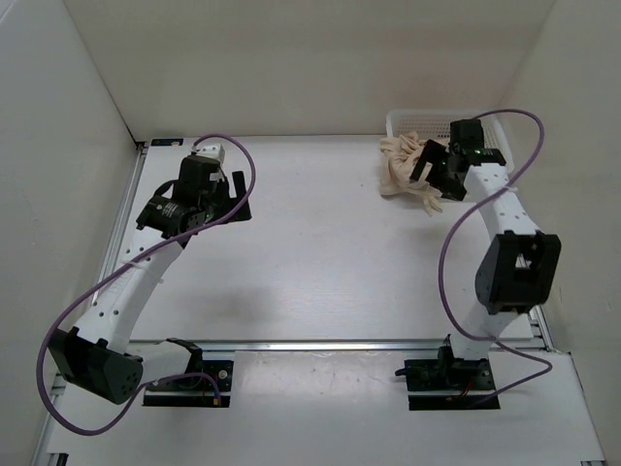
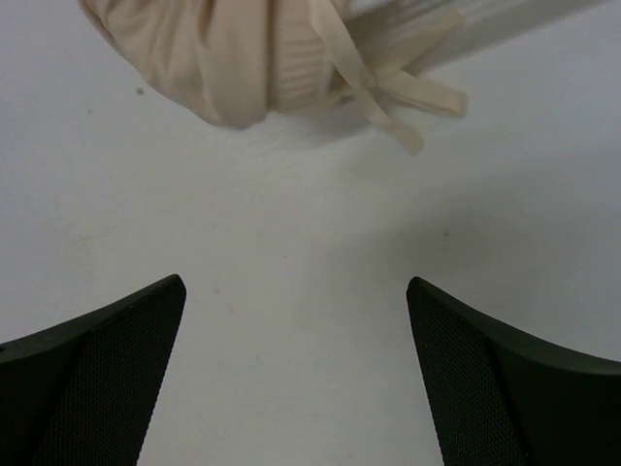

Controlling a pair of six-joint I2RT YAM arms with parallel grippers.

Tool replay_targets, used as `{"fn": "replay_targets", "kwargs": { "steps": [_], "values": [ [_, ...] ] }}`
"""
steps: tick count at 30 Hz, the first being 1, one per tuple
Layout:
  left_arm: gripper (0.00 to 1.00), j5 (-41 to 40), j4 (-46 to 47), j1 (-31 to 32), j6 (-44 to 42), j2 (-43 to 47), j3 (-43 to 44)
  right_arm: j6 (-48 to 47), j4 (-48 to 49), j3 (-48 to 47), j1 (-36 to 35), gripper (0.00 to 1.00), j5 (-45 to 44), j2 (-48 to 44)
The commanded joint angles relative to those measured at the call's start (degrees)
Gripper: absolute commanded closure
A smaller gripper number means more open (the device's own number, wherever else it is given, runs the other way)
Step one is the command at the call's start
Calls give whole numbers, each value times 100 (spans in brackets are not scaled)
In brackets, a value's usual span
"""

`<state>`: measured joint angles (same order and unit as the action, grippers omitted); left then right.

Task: Fold and stack the trousers
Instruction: Grab the trousers from the pile

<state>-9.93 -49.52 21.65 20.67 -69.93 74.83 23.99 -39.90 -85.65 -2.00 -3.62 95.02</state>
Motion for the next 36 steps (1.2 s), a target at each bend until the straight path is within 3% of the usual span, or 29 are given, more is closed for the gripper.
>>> {"fn": "replay_targets", "kwargs": {
  "steps": [1, 5, 8, 11, 15, 17, 19, 21, 22, 26, 29, 36],
  "values": [
    [0, -96, -14, 6, 113, 112, -3, -35, 422, -750, -20, 0, 748, 621],
    [0, -324, -75, 190, 113, 111, -56, 89, 369, -1366, 33, 3, 626, 1455],
    [0, -325, -76, 243, 113, 111, -56, 141, 282, -1805, 86, 24, 695, 1973],
    [0, -325, -76, 243, 60, -3, -56, 203, 115, -2228, 86, 39, 696, 2389],
    [0, -325, -76, 296, 8, -213, -56, 255, 114, -2333, 86, 38, 459, 2495],
    [0, -325, -76, 296, 8, -214, -56, 203, 62, -2439, 86, 27, 363, 2556],
    [0, -325, -76, 296, 8, -328, -3, 116, 0, -2526, 86, 26, 222, 2617],
    [0, -325, -76, 348, 8, -380, 49, 115, -52, -2589, 86, 35, 151, 2618],
    [0, -325, -76, 349, 8, -381, 49, 115, -53, -2589, 86, 50, 151, 2618],
    [0, -325, -76, 349, 8, -434, 102, 115, -53, -2589, 86, 83, 151, 2618],
    [0, -325, -76, 349, 8, -434, 102, 115, -105, -2589, 86, 100, 151, 2486],
    [0, -211, -76, 349, 60, -434, 155, 1, -176, -2973, 33, 100, 282, 1678]
  ]
}}
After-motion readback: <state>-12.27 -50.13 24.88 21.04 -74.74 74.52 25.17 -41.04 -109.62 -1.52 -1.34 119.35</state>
